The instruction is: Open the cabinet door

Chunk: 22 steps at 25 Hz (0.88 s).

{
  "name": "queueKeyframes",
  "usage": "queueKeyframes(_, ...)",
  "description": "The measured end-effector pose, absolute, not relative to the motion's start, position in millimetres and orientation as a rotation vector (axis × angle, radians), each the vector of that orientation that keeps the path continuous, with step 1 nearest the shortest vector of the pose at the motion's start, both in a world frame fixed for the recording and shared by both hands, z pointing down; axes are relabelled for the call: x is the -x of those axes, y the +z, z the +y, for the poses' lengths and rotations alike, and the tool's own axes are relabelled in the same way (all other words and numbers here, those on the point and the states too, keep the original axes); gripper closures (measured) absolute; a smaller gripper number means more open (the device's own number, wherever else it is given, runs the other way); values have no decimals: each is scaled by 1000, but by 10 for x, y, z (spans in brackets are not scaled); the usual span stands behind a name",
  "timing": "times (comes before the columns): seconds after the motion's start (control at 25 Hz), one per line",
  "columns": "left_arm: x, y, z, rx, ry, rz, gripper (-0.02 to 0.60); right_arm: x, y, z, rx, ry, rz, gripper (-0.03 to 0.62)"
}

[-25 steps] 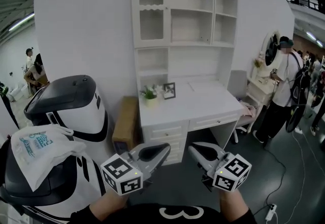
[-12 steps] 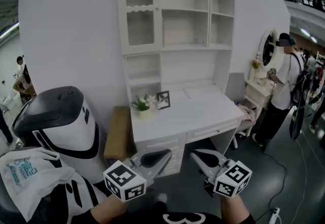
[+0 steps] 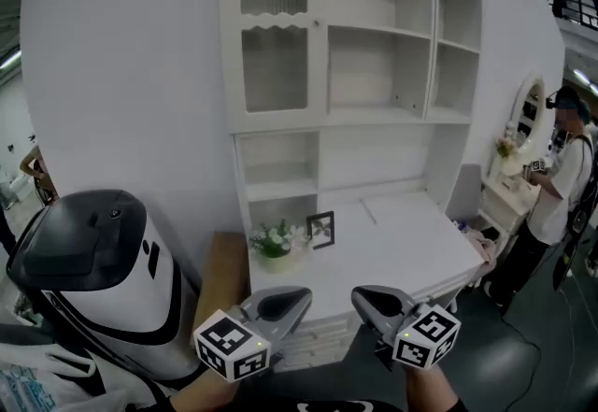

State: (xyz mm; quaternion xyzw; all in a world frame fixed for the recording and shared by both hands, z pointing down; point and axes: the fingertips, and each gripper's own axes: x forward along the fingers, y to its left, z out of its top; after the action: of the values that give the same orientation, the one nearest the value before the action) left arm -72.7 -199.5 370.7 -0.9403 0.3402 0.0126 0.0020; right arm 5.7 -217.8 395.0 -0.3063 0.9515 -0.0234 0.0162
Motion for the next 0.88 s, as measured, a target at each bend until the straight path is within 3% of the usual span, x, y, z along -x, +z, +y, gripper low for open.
queueKeyframes(0.36, 1189, 3622, -3541, 2910, 19, 1171, 574, 326, 3834, -3727, 941, -55, 3006, 591)
queueKeyframes(0.88, 1129, 3110, -4154, 2842, 37, 1052, 574, 111, 3264, -4392, 1037, 58, 2899, 592)
